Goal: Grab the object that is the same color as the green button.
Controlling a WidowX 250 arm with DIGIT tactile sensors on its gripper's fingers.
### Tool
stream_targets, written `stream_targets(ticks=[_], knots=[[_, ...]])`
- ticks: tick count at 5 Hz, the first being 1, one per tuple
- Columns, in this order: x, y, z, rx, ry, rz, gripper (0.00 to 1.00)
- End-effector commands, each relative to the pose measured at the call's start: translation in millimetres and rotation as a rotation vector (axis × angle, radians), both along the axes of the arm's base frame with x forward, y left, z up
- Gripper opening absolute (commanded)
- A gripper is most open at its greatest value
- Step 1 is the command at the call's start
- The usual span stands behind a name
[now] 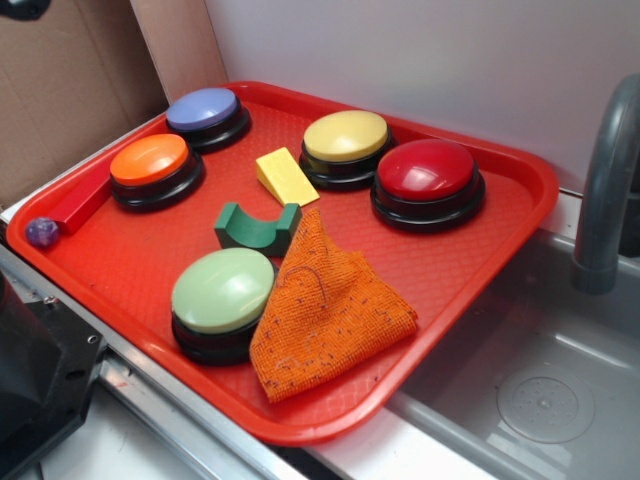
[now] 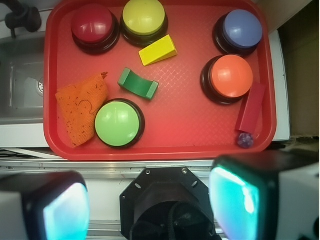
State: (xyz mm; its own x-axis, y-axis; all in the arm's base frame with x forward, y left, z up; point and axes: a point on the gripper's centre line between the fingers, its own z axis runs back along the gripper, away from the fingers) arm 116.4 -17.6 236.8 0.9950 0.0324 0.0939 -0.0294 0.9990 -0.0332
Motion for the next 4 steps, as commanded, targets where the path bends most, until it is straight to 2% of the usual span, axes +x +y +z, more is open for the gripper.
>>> stream_targets(ticks=[1,2,3,4], knots=[[0.0,0.0,0.0,0.0,0.0,0.0,1.0],[7.1,4.4,-9.2,-0.021,-0.014,0.087,1.0],[17.7,12.0,-23.1,-0.046,0.001,0.169,1.0],[29.1,19.1,-43.2,-0.088,-0.005,0.235,1.0]])
